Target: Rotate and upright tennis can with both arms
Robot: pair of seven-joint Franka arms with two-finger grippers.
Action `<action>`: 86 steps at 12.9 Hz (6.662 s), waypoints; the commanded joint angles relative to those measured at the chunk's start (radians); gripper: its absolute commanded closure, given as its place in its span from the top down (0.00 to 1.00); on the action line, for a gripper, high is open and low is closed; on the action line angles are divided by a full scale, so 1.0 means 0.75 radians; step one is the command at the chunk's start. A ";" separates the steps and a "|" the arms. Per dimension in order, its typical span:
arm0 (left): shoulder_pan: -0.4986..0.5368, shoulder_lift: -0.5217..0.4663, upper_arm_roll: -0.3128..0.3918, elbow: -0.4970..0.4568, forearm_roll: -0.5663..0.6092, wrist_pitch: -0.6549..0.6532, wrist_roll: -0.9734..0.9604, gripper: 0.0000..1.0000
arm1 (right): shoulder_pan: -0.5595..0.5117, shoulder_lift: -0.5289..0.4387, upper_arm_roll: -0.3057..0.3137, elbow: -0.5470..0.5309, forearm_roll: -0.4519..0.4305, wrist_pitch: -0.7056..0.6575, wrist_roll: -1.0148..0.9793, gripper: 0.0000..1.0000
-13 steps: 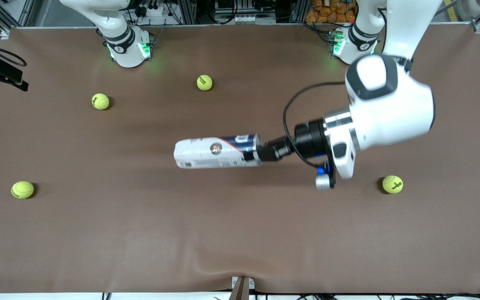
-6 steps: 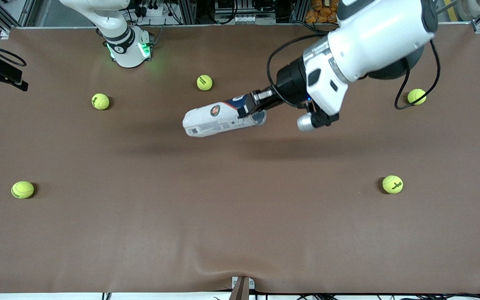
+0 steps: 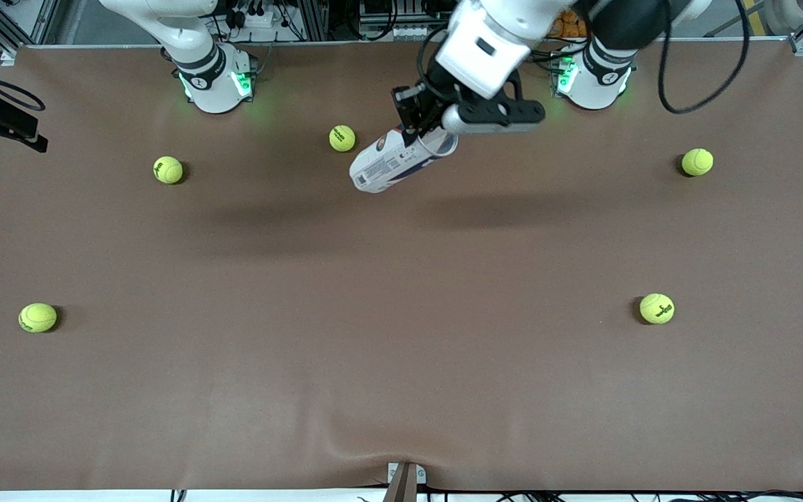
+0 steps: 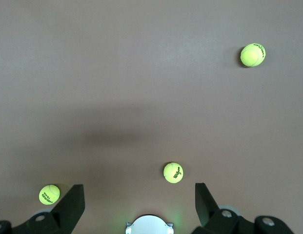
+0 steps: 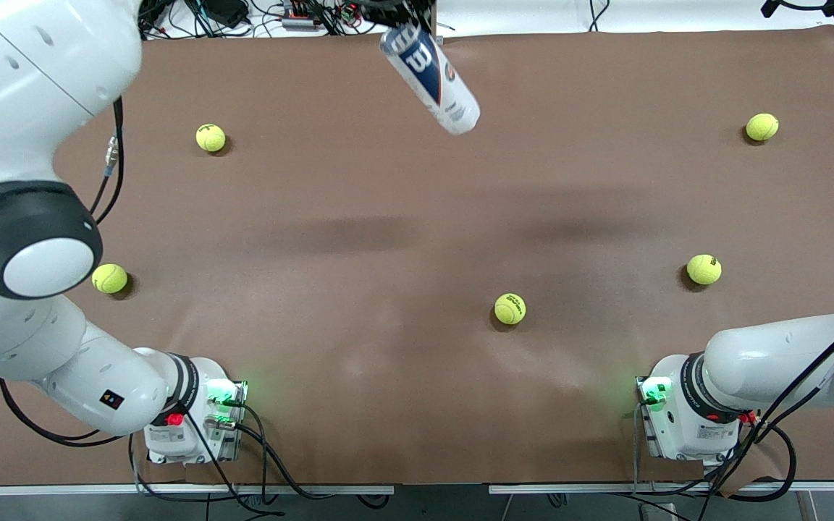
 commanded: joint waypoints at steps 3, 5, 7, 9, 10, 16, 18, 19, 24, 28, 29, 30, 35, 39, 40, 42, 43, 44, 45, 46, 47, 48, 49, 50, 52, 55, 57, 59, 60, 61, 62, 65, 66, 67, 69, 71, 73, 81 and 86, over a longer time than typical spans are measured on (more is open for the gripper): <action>-0.210 -0.012 -0.010 -0.033 0.266 -0.097 -0.154 0.00 | 0.004 -0.016 -0.004 0.009 0.012 -0.014 0.013 1.00; -0.306 0.051 -0.008 -0.033 0.418 -0.128 -0.154 0.00 | 0.004 -0.016 -0.004 0.009 0.012 -0.014 0.013 1.00; -0.343 0.098 -0.008 -0.033 0.485 -0.171 -0.156 0.00 | 0.004 -0.016 -0.007 0.009 0.012 -0.014 0.013 1.00; -0.362 0.145 -0.008 -0.033 0.494 -0.171 -0.156 0.00 | 0.004 -0.016 -0.007 0.009 0.014 -0.014 0.013 1.00; -0.390 0.177 -0.008 -0.033 0.512 -0.171 -0.152 0.00 | 0.004 -0.016 -0.007 0.009 0.012 -0.014 0.013 1.00; -0.421 0.325 0.003 -0.029 0.520 -0.083 -0.250 0.00 | 0.004 -0.016 -0.007 0.009 0.014 -0.016 0.016 1.00; -0.421 0.384 0.005 -0.029 0.573 0.025 -0.287 0.00 | 0.004 -0.016 -0.007 0.009 0.012 -0.016 0.016 1.00; -0.421 0.413 0.003 -0.027 0.598 0.082 -0.309 0.00 | 0.004 -0.016 -0.007 0.009 0.012 -0.016 0.014 1.00; -0.421 0.527 0.011 -0.019 0.677 0.179 -0.320 0.00 | 0.004 -0.016 -0.007 0.009 0.012 -0.016 0.016 1.00; -0.431 0.568 0.013 -0.019 0.704 0.224 -0.324 0.00 | 0.004 -0.016 -0.007 0.009 0.012 -0.014 0.016 1.00; -0.431 0.573 0.011 -0.021 0.713 0.236 -0.324 0.00 | 0.004 -0.016 -0.007 0.009 0.012 -0.014 0.014 1.00; -0.429 0.585 0.013 -0.021 0.713 0.242 -0.324 0.00 | 0.004 -0.016 -0.007 0.009 0.012 -0.014 0.016 1.00; -0.429 0.591 0.013 -0.021 0.737 0.269 -0.314 0.32 | 0.004 -0.016 -0.007 0.009 0.012 -0.016 0.013 1.00; -0.435 0.583 0.009 -0.021 0.778 0.269 -0.324 1.00 | 0.002 -0.016 -0.007 0.009 0.012 -0.014 0.016 1.00; -0.433 0.569 0.009 -0.021 0.778 0.265 -0.324 1.00 | 0.002 -0.016 -0.007 0.009 0.012 -0.014 0.014 1.00; -0.425 0.493 0.009 -0.025 0.786 0.218 -0.312 1.00 | 0.002 -0.016 -0.007 0.009 0.012 -0.014 0.013 1.00; -0.421 0.458 0.009 -0.027 0.786 0.157 -0.310 1.00 | 0.002 -0.016 -0.009 0.009 0.012 -0.014 0.013 1.00; -0.419 0.399 0.007 -0.027 0.784 0.081 -0.295 1.00 | 0.002 -0.016 -0.007 0.009 0.012 -0.014 0.013 1.00; -0.419 0.350 0.009 -0.027 0.778 0.020 -0.273 1.00 | 0.002 -0.016 -0.007 0.009 0.012 -0.014 0.013 1.00; -0.417 0.295 0.009 -0.027 0.770 -0.037 -0.244 1.00 | 0.002 -0.016 -0.007 0.009 0.012 -0.014 0.013 1.00; -0.413 0.242 0.007 -0.027 0.764 -0.091 -0.212 1.00 | 0.002 -0.016 -0.007 0.009 0.012 -0.014 0.013 1.00; -0.401 0.185 0.007 -0.027 0.754 -0.146 -0.191 1.00 | 0.002 -0.016 -0.007 0.009 0.012 -0.014 0.013 1.00; -0.378 0.129 0.005 -0.027 0.739 -0.191 -0.171 1.00 | 0.002 -0.016 -0.007 0.009 0.012 -0.014 0.013 1.00; -0.364 0.070 0.005 -0.027 0.715 -0.238 -0.134 1.00 | 0.002 -0.016 -0.007 0.009 0.012 -0.014 0.013 1.00; -0.274 -0.053 0.005 -0.027 0.682 -0.350 0.009 1.00 | 0.002 -0.016 -0.007 0.009 0.012 -0.014 0.016 1.00; -0.101 -0.206 0.005 -0.029 0.611 -0.467 0.240 1.00 | 0.002 -0.016 -0.007 0.009 0.012 -0.014 0.016 1.00; 0.065 -0.274 0.005 -0.031 0.553 -0.522 0.466 1.00 | 0.002 -0.016 -0.007 0.009 0.012 -0.014 0.016 1.00; 0.271 -0.311 0.005 -0.031 0.521 -0.535 0.740 1.00 | 0.002 -0.016 -0.007 0.009 0.012 -0.014 0.016 1.00; 0.365 -0.317 0.005 -0.031 0.492 -0.535 0.843 1.00 | 0.002 -0.016 -0.007 0.009 0.012 -0.014 0.016 1.00; 0.476 -0.317 0.005 -0.029 0.457 -0.533 0.955 1.00 | 0.002 -0.016 -0.007 0.009 0.012 -0.014 0.016 1.00; 0.582 -0.315 0.007 -0.031 0.406 -0.517 1.092 1.00 | 0.002 -0.016 -0.007 0.009 0.012 -0.014 0.016 1.00; 0.834 -0.297 0.007 -0.080 0.328 -0.376 1.424 1.00 | 0.000 -0.016 -0.009 0.009 0.012 -0.014 0.016 1.00; 0.885 -0.297 0.007 -0.118 0.310 -0.329 1.471 1.00 | 0.000 -0.016 -0.009 0.009 0.012 -0.014 0.016 1.00; 0.930 -0.297 0.007 -0.169 0.281 -0.292 1.494 1.00 | 0.000 -0.016 -0.009 0.009 0.012 -0.014 0.016 1.00; 0.996 -0.303 0.007 -0.274 0.204 -0.271 1.511 1.00 | 0.000 -0.014 -0.009 0.009 0.012 -0.014 0.016 1.00; 1.013 -0.319 0.009 -0.388 0.201 -0.220 1.511 1.00 | 0.000 -0.014 -0.009 0.009 0.012 -0.014 0.016 1.00; 1.033 -0.352 0.007 -0.458 0.201 -0.163 1.513 1.00 | 0.000 -0.014 -0.009 0.009 0.012 -0.014 0.016 1.00; 1.035 -0.440 -0.008 -0.499 0.224 -0.120 1.608 1.00 | 0.000 -0.014 -0.009 0.009 0.012 -0.014 0.016 1.00; 1.019 -0.381 -0.008 -0.371 0.205 -0.215 1.534 1.00 | 0.000 -0.014 -0.009 0.009 0.012 -0.014 0.018 1.00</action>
